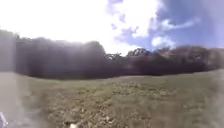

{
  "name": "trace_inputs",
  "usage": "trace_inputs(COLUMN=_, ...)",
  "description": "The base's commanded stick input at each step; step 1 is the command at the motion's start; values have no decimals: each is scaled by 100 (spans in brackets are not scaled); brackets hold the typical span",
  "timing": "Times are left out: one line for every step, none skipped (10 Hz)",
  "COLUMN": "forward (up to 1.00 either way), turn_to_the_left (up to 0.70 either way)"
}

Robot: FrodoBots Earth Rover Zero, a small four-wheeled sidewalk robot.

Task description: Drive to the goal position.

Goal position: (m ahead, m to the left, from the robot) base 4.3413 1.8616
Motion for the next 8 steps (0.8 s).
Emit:
trace_inputs(forward=70, turn_to_the_left=0)
trace_inputs(forward=70, turn_to_the_left=0)
trace_inputs(forward=70, turn_to_the_left=0)
trace_inputs(forward=70, turn_to_the_left=0)
trace_inputs(forward=0, turn_to_the_left=0)
trace_inputs(forward=0, turn_to_the_left=0)
trace_inputs(forward=0, turn_to_the_left=0)
trace_inputs(forward=0, turn_to_the_left=0)
